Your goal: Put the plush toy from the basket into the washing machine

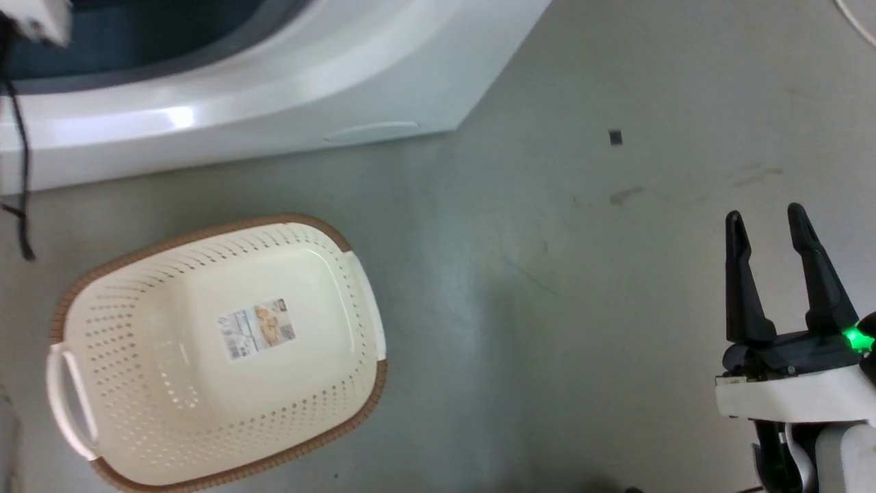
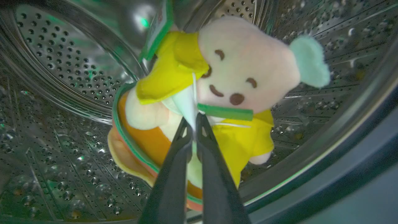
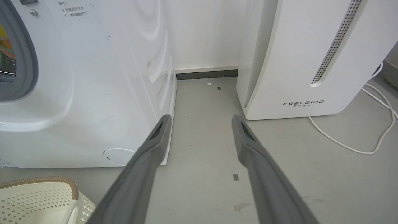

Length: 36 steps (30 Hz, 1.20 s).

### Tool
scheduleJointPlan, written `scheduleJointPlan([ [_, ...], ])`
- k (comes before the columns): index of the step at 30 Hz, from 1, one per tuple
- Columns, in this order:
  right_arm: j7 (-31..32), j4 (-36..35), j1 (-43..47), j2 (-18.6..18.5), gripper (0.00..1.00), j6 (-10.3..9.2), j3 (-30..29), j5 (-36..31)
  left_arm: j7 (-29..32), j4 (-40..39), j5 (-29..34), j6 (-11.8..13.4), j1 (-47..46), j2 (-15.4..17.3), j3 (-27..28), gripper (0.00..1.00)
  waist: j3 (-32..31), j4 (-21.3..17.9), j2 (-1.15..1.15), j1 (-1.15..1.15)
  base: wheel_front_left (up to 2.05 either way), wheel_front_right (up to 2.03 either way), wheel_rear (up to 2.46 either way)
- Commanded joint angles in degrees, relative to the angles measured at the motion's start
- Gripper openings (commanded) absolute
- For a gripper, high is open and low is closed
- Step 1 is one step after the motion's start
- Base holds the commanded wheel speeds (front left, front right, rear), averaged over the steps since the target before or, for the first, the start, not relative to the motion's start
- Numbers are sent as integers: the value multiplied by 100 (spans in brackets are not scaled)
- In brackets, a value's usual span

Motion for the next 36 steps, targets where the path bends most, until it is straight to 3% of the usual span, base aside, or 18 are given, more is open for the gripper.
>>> scheduleJointPlan([
  [1, -26, -20, -92, 3, 100, -5, 21, 80, 42, 158, 73, -34, -321, 104, -72, 0, 380, -259, 0, -1, 0, 0, 0],
  [11, -26, 0, -182, 3, 100, -5, 131, 261, 677, 1605, 439, -70, -1403, 661, -928, 0, 779, -451, 0, -1, 0, 0, 0],
  [14, -26, -2, -207, 3, 100, -5, 123, 292, 653, 1941, 185, -72, -1591, 673, -1366, 0, 865, -435, 0, -1, 0, 0, 0],
  [21, -26, 40, -281, 3, 100, -5, 101, 281, 415, 2305, -331, -73, -1716, 554, -1611, 0, 833, -355, 0, -1, 0, 0, 0],
  [22, -26, 42, -286, 3, 100, -5, 87, 265, 362, 2359, -417, -73, -1714, 524, -1606, 6, 802, -333, 0, -1, 0, 0, 0],
  [23, -26, 45, -289, 3, 100, -5, 74, 249, 304, 2403, -476, -73, -1706, 500, -1624, 70, 764, -312, 0, -1, 0, 0, 0],
  [24, -26, 47, -290, 3, 100, -5, 61, 228, 251, 2452, -529, -73, -1695, 480, -1633, 100, 717, -288, 0, -1, 0, 0, 0],
  [36, -26, 192, -126, 3, 100, -5, -124, -113, -724, 2766, -1219, -73, -779, 33, -1976, 100, -641, 150, 0, -1, 0, 0, 0],
])
